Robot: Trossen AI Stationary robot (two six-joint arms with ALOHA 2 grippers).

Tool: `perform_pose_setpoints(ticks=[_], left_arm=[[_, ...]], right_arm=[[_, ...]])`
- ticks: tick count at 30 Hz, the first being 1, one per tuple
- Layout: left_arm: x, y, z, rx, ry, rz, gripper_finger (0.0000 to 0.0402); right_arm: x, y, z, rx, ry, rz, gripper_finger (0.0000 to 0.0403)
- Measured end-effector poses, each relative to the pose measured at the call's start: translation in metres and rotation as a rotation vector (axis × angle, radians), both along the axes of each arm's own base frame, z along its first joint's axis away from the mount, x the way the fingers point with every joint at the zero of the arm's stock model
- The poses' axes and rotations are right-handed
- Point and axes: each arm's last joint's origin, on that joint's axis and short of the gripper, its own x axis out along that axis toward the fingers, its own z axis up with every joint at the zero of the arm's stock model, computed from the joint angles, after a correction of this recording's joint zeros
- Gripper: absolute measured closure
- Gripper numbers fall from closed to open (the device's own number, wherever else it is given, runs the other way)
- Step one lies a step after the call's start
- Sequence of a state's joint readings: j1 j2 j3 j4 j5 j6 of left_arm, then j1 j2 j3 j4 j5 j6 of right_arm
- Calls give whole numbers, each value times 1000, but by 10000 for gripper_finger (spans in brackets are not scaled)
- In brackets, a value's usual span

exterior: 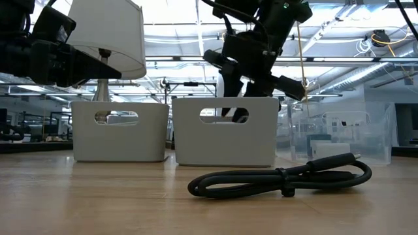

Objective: Pick and place items into bin
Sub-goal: Put the black charger cable into the right gray bin

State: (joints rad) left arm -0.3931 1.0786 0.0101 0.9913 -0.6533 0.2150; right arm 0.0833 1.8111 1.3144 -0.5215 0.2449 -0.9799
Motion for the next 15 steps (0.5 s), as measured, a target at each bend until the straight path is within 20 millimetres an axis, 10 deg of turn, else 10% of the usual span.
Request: perform_pose_setpoints(ticks=[9, 15], left_arm=[[0, 0, 0, 0, 2, 0, 364], [0, 0, -2, 2, 17, 0, 364]], right_arm=[[-7, 6, 26, -128, -118, -103, 287], [-18, 30, 75, 143, -382, -134, 324]])
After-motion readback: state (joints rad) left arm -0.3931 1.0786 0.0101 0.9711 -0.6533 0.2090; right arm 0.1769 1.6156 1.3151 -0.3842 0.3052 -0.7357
